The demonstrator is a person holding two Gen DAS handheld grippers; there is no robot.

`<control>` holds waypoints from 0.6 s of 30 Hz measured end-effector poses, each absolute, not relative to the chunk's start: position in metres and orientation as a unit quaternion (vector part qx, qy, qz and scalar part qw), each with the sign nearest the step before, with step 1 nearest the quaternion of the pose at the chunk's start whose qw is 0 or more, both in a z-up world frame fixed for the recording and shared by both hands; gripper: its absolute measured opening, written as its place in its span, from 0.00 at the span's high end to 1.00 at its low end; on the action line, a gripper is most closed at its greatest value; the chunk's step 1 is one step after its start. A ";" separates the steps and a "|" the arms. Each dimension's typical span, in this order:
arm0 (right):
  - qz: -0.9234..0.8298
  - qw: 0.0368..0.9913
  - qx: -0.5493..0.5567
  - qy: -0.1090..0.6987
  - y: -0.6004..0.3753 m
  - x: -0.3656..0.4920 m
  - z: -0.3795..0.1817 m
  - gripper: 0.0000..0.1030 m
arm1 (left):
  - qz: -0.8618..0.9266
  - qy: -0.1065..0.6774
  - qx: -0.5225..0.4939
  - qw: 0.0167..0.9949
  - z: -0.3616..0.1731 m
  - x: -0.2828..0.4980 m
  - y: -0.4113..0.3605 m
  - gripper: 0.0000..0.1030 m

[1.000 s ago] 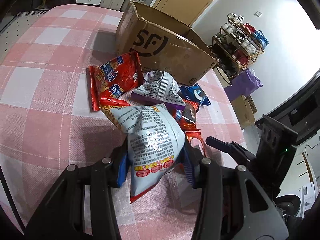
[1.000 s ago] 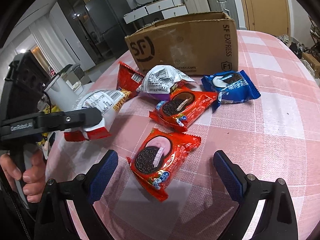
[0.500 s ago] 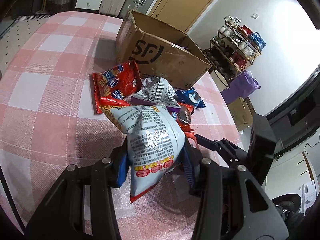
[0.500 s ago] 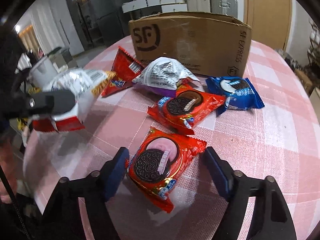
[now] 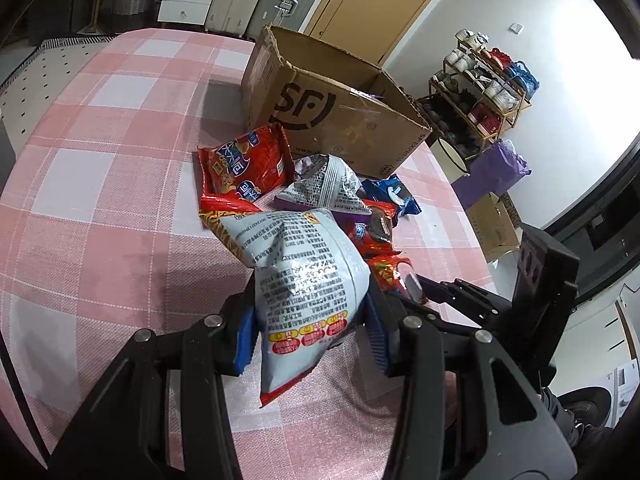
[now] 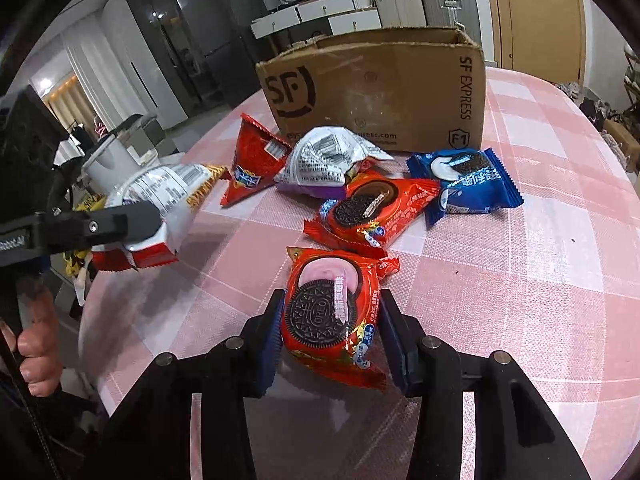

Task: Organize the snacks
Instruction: 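Grasp the white printed chip bag with left while right grasps red Oreo pack, then carry both packets over the box and open both grippers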

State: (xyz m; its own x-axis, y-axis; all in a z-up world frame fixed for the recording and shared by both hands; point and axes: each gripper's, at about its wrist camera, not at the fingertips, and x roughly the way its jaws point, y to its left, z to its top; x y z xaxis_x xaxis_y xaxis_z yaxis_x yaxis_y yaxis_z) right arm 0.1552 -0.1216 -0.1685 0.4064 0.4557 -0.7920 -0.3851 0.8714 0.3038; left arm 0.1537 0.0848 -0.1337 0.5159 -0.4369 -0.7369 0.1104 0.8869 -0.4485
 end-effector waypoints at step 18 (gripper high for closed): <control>0.282 0.843 0.084 0.451 -0.140 0.146 -0.137 0.57 | -0.159 0.466 -0.169 0.854 -0.130 0.156 0.081 0.59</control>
State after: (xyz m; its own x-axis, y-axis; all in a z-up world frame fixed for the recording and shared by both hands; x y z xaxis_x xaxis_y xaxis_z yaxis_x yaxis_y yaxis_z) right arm 0.1457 -0.1396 -0.1367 0.4337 0.5502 -0.7135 -0.3995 0.8272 0.3951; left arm 0.1563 0.0812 -0.1299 0.5144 -0.4298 -0.7420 0.1145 0.8920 -0.4373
